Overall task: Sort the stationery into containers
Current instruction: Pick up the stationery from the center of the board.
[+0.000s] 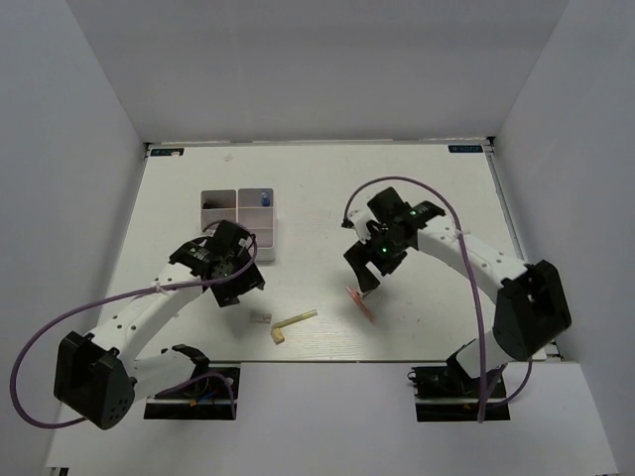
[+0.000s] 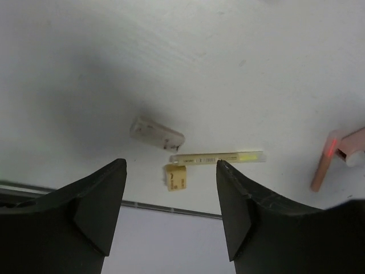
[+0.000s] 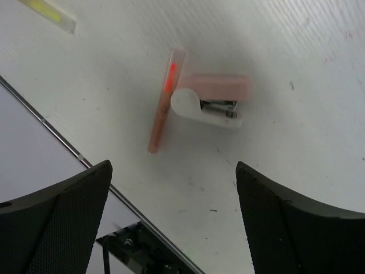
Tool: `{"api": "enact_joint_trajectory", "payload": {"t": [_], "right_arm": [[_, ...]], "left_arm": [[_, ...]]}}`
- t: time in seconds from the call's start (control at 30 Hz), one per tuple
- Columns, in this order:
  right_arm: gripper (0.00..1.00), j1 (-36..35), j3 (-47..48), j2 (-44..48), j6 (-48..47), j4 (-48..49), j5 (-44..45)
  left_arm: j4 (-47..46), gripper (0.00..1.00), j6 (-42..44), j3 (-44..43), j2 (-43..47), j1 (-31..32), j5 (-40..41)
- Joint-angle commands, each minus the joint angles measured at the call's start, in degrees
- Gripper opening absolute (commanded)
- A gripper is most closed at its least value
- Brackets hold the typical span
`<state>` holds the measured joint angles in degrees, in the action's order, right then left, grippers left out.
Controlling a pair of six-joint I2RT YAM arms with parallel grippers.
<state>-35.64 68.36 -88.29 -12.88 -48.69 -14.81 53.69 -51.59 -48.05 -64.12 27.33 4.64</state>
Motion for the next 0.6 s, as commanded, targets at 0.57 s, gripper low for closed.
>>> {"api": "enact_joint_trajectory", "payload": {"t": [0.57], "right_arm": [[0.82,6.89,-15.53,17.19,1.20,15.11,-0.13]], "left_arm": [[-1.84,0.65,-51.06,6.92,-11.11,14.77,15.39]]}}
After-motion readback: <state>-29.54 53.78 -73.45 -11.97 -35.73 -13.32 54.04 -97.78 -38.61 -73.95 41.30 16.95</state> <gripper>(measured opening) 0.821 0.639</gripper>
